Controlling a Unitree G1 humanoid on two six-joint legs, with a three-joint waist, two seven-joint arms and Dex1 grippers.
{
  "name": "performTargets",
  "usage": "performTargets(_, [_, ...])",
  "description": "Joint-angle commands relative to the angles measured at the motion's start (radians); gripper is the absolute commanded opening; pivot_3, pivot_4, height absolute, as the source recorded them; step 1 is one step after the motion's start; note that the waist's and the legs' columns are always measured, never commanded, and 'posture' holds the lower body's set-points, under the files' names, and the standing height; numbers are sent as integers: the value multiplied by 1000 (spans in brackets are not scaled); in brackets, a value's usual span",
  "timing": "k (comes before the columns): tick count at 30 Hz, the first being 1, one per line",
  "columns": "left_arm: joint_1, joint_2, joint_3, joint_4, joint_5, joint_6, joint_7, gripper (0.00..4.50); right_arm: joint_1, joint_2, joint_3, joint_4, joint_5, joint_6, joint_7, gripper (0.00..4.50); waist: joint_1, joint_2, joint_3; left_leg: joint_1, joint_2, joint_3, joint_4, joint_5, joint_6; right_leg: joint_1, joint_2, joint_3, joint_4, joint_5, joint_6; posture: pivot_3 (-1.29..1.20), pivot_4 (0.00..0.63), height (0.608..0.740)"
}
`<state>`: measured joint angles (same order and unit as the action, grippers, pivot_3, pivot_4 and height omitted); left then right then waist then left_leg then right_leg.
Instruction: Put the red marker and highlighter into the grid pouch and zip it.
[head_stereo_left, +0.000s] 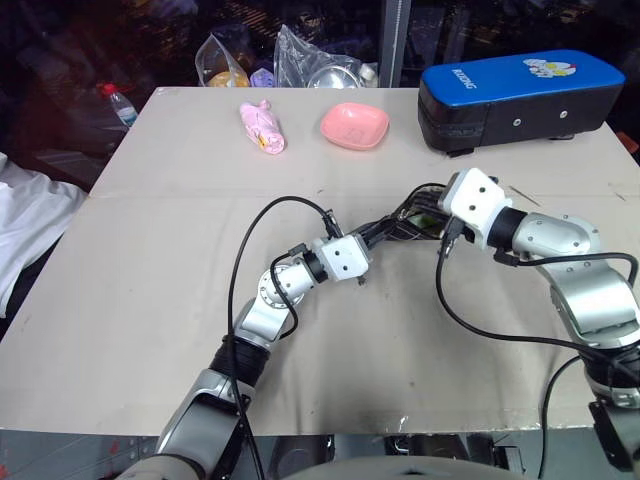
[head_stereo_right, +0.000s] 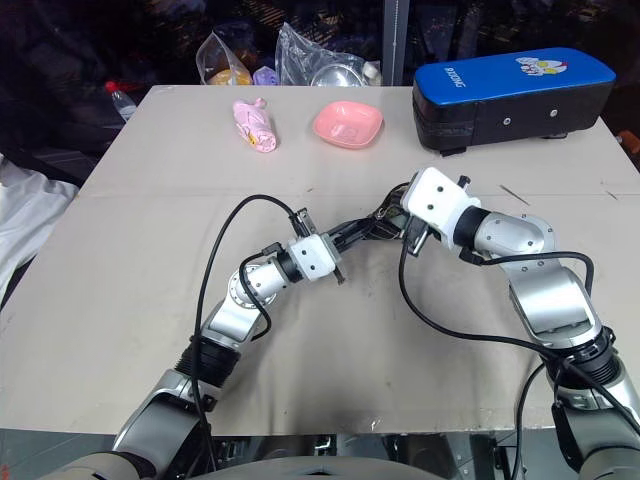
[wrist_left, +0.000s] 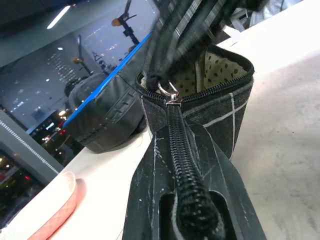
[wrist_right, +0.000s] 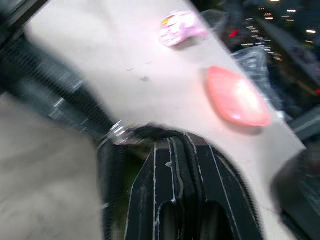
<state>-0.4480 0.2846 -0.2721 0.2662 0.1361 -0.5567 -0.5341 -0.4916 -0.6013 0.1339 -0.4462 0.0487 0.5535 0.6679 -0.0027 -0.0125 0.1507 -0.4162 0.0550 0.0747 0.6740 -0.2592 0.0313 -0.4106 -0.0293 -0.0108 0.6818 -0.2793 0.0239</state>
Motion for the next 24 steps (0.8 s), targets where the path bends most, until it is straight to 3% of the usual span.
performTargets(1, [1,9,6,2,16,0,14,0,5,6,-62,-49,-15,29,-66,18,0,0,0,0,0,0,0,0,0,0,0,0,0,0,0,0,150,738])
performTargets(9, [-8,11,8,16,32,4,31,0,28,29,-74,-62,-10,51,-123,18,-2,0,0,1,0,0,0,0,0,0,0,0,0,0,0,0,150,738])
performTargets(15, [-6,13,6,18,35,1,31,0,69,-48,-40,-77,4,31,-31,18,-1,0,0,1,0,0,0,0,1,0,0,0,0,0,0,0,150,738])
performTargets(17, [-8,15,2,21,40,-7,29,0,75,-73,-25,-78,13,23,5,542,-4,0,0,1,0,0,0,-1,1,0,0,0,0,0,0,0,150,738])
performTargets(21, [-11,17,-1,29,48,-17,28,0,77,-92,6,-67,4,11,38,2171,-4,0,0,1,0,0,0,-2,3,0,1,0,1,0,0,0,150,738])
performTargets(24, [-13,18,-3,33,53,-25,28,0,75,-96,28,-54,5,3,59,2171,-4,0,0,1,0,0,0,-1,3,0,1,0,1,0,0,0,150,738])
